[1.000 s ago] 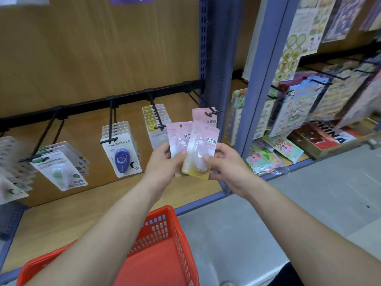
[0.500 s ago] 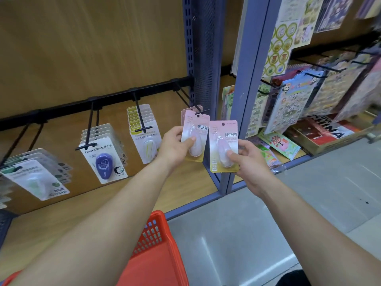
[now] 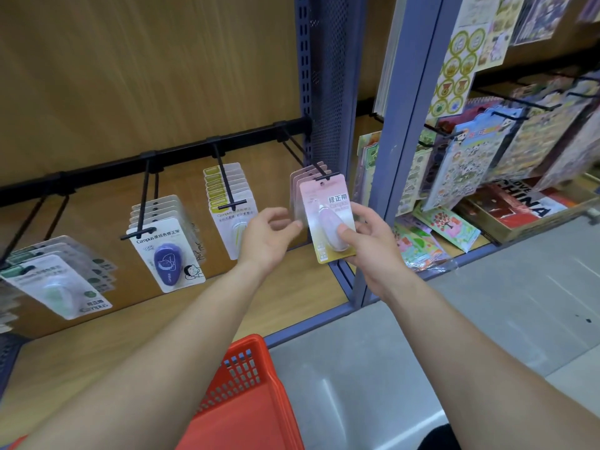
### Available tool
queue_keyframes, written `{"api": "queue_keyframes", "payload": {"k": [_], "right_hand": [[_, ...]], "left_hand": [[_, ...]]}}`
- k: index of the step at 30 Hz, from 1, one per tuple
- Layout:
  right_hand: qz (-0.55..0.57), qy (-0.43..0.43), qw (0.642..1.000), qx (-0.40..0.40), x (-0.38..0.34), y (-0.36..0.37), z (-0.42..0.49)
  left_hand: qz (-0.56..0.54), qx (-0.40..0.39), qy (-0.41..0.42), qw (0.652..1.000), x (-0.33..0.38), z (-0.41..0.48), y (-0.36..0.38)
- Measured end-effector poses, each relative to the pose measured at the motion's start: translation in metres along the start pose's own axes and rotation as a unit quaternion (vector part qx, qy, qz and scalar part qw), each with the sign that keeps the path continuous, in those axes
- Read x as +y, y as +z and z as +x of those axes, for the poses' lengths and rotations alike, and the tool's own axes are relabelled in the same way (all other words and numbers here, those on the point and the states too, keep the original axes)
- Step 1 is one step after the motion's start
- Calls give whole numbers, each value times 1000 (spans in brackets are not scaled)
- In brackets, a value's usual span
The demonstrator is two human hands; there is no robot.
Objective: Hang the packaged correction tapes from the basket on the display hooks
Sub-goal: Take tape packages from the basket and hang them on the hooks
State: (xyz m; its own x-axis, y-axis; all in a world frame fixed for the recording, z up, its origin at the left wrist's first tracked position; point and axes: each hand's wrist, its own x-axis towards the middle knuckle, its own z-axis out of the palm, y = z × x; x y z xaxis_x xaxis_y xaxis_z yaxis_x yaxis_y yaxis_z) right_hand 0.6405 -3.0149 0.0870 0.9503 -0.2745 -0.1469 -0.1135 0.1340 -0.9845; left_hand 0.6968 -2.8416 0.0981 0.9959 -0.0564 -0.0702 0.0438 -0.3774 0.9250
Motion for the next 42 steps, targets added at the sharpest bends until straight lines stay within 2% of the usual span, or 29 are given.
{"api": "queue_keyframes", "payload": {"k": [11, 20, 23, 26, 29, 34, 38, 42], "right_hand": [[-16, 1, 998, 64, 12, 27, 16], [-163, -21, 982, 95, 11, 55, 34], [-294, 0, 951, 97, 14, 66, 31], [-472, 43, 880, 24, 17, 68, 18], [-578, 18, 811, -84, 19, 68, -3], [-639, -23, 735, -225, 37, 77, -76], [-643, -61, 696, -315, 87, 85, -138], [-595, -13, 703, -390, 152, 104, -170]], "left_hand": [[27, -10, 31, 999, -35, -29, -44], [98, -25, 50, 994, -32, -50, -74], [124, -28, 36, 991, -39, -69, -92], [153, -38, 10, 988, -51, -90, -113], [179, -44, -17, 983, -69, -114, -131], [232, -80, -90, 965, -124, -162, -153], [279, -122, -138, 942, -186, -206, -162], [304, -198, -206, 909, -251, -240, -167]]}}
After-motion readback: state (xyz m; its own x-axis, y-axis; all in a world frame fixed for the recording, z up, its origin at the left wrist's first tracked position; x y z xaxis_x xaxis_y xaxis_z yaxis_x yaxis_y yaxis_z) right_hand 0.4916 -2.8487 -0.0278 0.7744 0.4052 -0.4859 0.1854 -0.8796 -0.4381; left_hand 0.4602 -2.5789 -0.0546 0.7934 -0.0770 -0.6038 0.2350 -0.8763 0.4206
